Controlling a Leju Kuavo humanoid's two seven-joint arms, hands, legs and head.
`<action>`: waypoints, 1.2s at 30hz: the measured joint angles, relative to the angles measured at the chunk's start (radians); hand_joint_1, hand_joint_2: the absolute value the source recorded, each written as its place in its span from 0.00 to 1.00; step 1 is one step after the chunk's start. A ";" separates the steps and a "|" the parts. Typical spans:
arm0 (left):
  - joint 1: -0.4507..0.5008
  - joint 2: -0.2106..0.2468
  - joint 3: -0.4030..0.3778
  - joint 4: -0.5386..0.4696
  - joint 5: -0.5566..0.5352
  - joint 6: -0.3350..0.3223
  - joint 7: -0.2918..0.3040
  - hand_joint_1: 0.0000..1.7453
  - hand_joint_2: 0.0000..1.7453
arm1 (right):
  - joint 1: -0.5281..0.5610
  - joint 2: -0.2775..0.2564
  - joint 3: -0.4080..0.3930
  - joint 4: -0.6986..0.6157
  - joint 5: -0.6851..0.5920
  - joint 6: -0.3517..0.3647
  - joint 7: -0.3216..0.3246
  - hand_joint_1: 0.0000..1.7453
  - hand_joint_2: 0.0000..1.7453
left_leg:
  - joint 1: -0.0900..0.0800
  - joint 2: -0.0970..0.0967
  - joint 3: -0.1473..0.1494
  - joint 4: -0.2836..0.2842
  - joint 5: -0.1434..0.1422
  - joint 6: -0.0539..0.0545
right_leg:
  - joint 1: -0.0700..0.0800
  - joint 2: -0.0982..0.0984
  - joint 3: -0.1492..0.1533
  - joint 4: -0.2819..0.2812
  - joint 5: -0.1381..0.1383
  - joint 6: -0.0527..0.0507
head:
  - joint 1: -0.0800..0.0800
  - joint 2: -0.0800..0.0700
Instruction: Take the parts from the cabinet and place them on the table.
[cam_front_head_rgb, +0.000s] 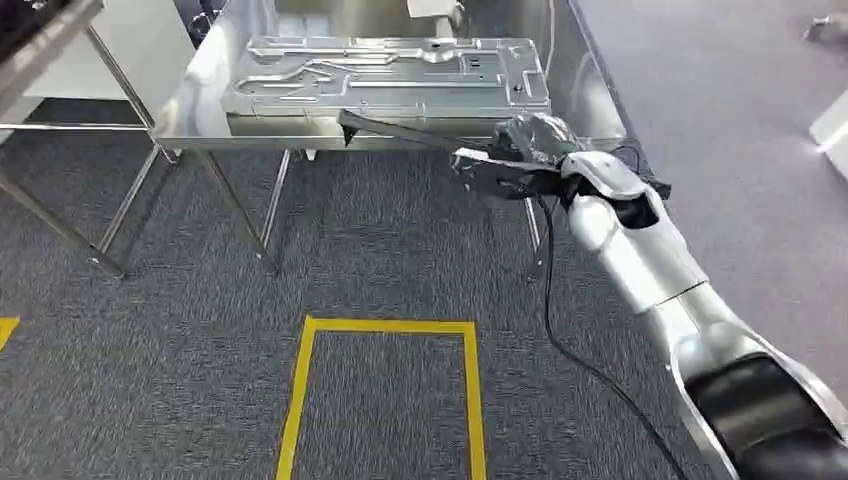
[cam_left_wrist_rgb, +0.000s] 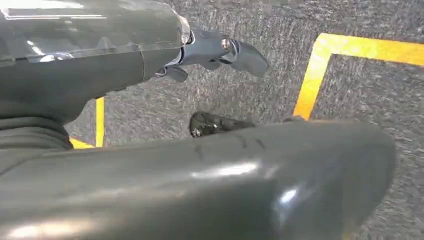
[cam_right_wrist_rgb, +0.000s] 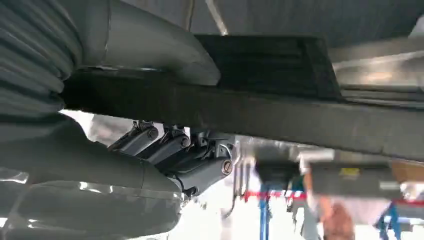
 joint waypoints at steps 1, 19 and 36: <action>-0.001 0.001 -0.002 0.000 0.000 0.001 0.003 0.00 0.00 | 0.003 0.014 0.000 -0.011 -0.003 0.004 0.004 1.00 1.00 | 0.003 0.002 -0.001 0.007 -0.003 -0.005 | -0.003 0.007 0.015 0.000 -0.002 -0.009 | 0.000 0.000; 0.004 0.007 -0.003 0.000 0.023 0.025 0.026 0.00 0.00 | -0.081 0.161 0.032 -0.047 -0.071 0.102 0.012 1.00 1.00 | -0.015 -0.009 -0.182 0.028 0.132 0.059 | 0.018 0.016 0.066 0.182 -0.156 0.011 | 0.000 0.000; 0.004 0.000 -0.002 0.001 0.016 0.023 0.013 0.00 0.00 | -0.136 0.154 0.069 -0.039 0.106 0.119 0.058 1.00 1.00 | -0.007 -0.010 -0.236 0.320 -0.036 0.004 | 0.014 0.012 0.075 -0.013 -0.051 -0.044 | -0.003 0.000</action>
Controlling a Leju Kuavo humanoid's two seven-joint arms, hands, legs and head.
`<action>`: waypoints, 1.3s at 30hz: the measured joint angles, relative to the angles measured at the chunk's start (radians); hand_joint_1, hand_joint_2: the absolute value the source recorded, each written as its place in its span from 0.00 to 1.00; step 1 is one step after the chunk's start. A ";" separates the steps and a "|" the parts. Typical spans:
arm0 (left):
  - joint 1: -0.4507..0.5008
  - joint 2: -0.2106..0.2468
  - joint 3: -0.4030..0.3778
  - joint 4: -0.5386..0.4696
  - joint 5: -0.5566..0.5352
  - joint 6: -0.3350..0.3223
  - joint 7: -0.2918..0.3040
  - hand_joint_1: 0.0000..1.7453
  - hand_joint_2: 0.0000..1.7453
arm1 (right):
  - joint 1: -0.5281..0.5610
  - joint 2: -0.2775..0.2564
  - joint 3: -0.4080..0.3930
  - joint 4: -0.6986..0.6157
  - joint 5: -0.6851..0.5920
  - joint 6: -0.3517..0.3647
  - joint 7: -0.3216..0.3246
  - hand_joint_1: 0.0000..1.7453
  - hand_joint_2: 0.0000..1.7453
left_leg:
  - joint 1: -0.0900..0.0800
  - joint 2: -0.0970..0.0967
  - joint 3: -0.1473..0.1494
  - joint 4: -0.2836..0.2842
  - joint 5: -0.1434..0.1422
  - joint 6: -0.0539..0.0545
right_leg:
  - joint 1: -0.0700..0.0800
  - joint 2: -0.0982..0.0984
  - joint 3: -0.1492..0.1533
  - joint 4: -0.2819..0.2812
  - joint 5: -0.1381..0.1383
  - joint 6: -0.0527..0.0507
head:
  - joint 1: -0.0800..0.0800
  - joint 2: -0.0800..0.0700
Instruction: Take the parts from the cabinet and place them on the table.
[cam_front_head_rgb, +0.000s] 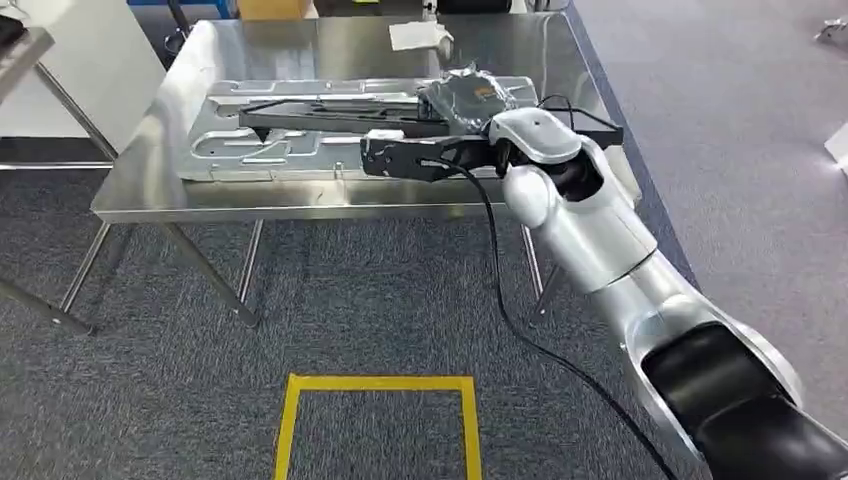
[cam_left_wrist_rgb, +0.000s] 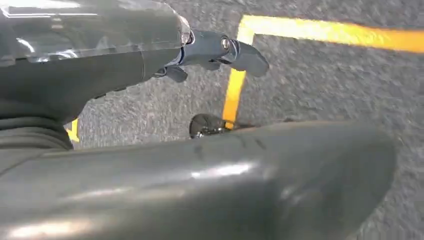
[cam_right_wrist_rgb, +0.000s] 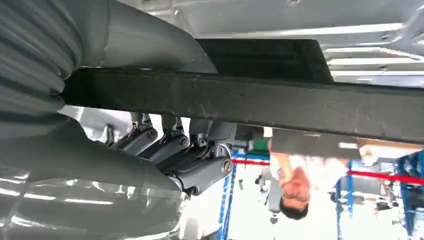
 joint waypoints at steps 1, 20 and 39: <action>0.002 0.000 0.000 0.000 0.000 -0.001 0.000 0.00 0.00 | 0.000 -0.003 0.002 0.005 0.011 -0.001 -0.003 1.00 1.00 | 0.002 0.001 -0.036 0.025 -0.038 -0.002 | 0.000 0.002 0.016 0.000 -0.013 0.001 | 0.000 0.000; 0.011 -0.001 0.002 0.000 0.002 -0.011 -0.004 0.00 0.00 | 0.012 -0.029 0.007 0.094 0.064 -0.031 -0.031 1.00 1.00 | -0.005 -0.011 0.151 -0.298 0.102 0.046 | 0.001 0.000 -0.138 0.157 -0.126 0.052 | 0.001 0.000; -0.001 -0.002 0.003 0.003 -0.008 0.014 -0.002 0.00 0.00 | 0.097 0.019 0.008 0.136 0.125 -0.101 -0.053 1.00 1.00 | -0.001 0.000 0.012 -0.290 0.213 0.010 | 0.003 0.013 0.031 0.006 -0.033 0.030 | -0.001 0.000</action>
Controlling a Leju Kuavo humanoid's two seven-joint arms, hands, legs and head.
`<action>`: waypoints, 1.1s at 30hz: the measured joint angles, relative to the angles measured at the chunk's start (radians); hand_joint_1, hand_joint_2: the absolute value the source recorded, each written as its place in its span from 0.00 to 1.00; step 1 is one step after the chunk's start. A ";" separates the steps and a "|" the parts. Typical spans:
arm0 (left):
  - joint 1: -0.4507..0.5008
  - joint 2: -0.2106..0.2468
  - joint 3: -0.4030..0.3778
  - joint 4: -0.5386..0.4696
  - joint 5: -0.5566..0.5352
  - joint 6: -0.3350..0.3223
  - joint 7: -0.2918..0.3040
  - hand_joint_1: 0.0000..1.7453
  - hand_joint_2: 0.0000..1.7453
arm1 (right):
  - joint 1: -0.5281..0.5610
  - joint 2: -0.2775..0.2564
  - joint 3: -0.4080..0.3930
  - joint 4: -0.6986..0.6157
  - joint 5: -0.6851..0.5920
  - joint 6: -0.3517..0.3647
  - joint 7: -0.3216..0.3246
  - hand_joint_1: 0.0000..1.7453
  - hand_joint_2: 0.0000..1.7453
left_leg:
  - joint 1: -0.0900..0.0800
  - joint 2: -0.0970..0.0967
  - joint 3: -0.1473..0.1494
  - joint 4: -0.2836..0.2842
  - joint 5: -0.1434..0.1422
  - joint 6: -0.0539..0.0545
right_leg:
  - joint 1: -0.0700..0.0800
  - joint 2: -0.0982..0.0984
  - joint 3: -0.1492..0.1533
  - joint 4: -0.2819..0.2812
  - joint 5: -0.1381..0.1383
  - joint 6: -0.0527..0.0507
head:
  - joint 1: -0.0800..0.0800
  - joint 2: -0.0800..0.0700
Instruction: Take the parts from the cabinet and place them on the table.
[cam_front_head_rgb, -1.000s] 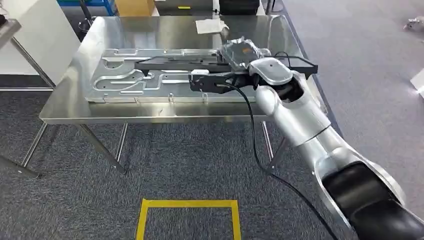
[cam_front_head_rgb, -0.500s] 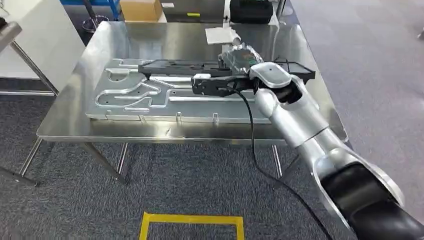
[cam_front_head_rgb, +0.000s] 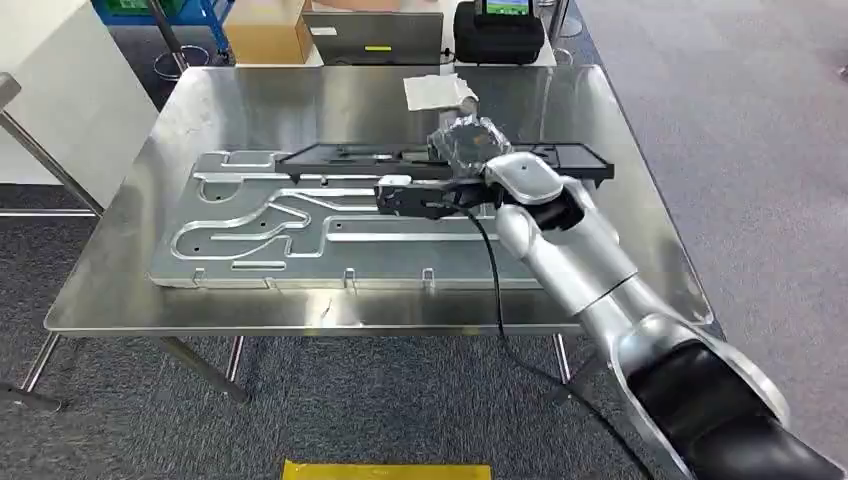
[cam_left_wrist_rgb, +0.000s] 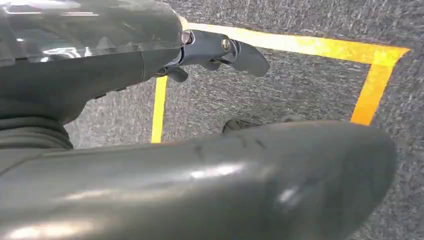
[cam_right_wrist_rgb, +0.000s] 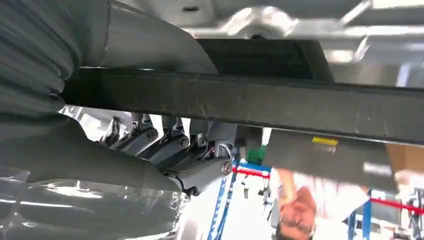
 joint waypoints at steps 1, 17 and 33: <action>-0.001 0.000 0.000 0.000 0.000 0.006 0.000 0.00 0.00 | 0.010 0.002 0.000 0.005 0.008 -0.011 -0.002 1.00 1.00 | -0.003 -0.001 -0.001 0.003 -0.004 0.004 | 0.000 -0.001 0.001 -0.002 -0.004 0.005 | 0.001 0.000; -0.014 -0.012 0.000 0.000 -0.019 0.024 0.003 0.00 0.00 | 0.165 0.102 0.001 0.247 0.115 -0.190 -0.044 0.00 1.00 | -0.002 -0.001 0.053 -0.004 -0.051 -0.001 | 0.007 -0.013 -0.060 0.005 0.048 -0.008 | 0.001 0.000; -0.012 -0.010 0.007 0.000 0.010 0.021 0.006 0.00 0.00 | 0.159 0.111 -0.022 0.380 0.166 -0.259 -0.043 0.00 1.00 | 0.007 0.001 0.083 0.003 -0.070 0.007 | -0.006 -0.008 -0.037 0.002 0.048 0.018 | 0.001 0.000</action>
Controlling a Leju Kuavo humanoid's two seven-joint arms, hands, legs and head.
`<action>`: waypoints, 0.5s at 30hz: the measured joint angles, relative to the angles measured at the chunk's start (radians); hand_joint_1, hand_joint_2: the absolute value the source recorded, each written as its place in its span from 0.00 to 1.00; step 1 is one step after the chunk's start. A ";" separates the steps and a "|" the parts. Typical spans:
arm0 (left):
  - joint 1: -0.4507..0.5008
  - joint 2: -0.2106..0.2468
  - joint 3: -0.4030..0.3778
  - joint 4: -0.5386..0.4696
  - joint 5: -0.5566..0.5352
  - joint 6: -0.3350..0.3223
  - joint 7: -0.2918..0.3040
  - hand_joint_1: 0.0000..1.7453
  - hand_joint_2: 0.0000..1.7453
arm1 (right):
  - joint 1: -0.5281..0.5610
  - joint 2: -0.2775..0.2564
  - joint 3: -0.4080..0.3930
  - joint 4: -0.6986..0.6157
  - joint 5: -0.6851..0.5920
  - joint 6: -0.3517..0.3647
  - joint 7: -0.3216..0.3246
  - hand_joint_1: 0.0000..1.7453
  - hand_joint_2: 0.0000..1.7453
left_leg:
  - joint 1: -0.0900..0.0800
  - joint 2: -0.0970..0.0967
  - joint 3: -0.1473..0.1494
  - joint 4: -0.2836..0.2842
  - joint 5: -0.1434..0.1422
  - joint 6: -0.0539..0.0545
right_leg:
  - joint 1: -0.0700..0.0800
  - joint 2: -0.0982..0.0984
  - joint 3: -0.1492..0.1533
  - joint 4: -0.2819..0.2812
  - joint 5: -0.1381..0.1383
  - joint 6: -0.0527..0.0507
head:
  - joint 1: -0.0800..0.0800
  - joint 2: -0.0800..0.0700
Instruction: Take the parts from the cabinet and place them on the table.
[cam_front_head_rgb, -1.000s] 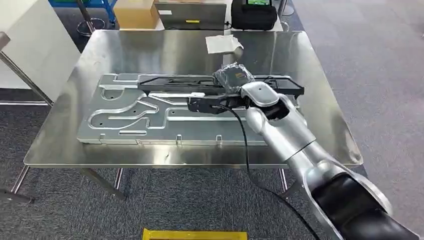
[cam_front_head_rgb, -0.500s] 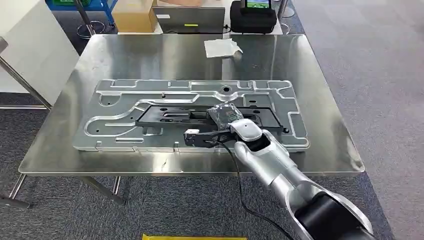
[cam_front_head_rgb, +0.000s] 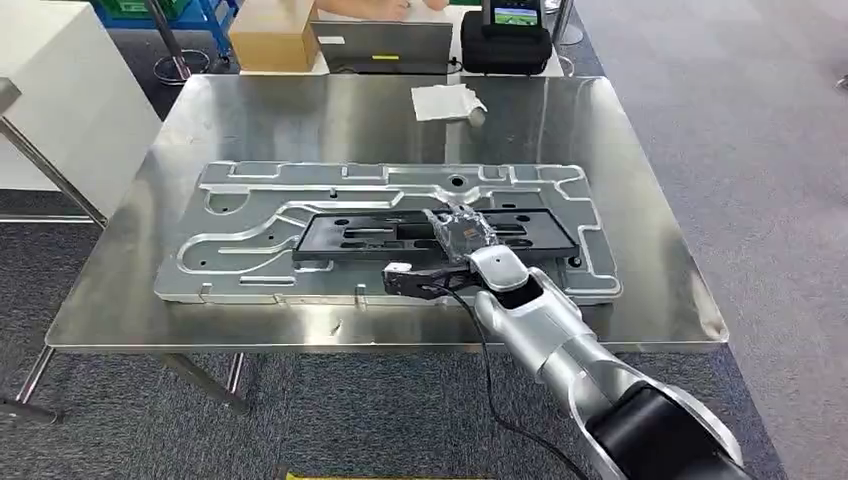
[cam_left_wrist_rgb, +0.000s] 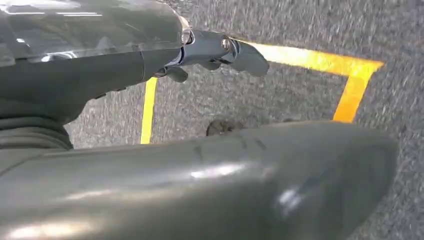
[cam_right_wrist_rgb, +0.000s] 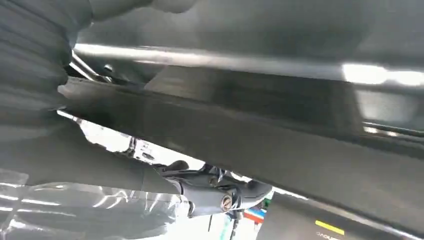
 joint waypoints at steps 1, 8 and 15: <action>0.000 -0.001 0.000 0.000 0.000 0.000 0.000 0.00 0.00 | 0.000 0.000 -0.007 0.000 -0.001 0.000 -0.006 0.00 1.00 | 0.004 0.003 0.002 -0.005 0.005 0.007 | -0.003 -0.002 -0.003 0.015 -0.015 0.005 | 0.000 0.000; 0.003 -0.001 0.002 0.000 0.003 0.004 -0.006 0.00 0.00 | 0.054 0.000 -0.058 -0.128 -0.048 0.024 -0.030 0.00 1.00 | -0.003 0.003 -0.011 -0.003 0.011 0.016 | -0.004 -0.005 -0.091 0.226 -0.098 0.007 | 0.000 0.000; 0.002 -0.006 0.003 0.000 0.010 0.007 -0.008 0.00 0.00 | 0.084 0.000 -0.104 -0.294 -0.127 0.031 -0.056 0.00 1.00 | -0.009 0.001 -0.014 -0.007 0.017 -0.014 | 0.009 -0.008 0.018 -0.007 -0.019 -0.028 | 0.000 0.000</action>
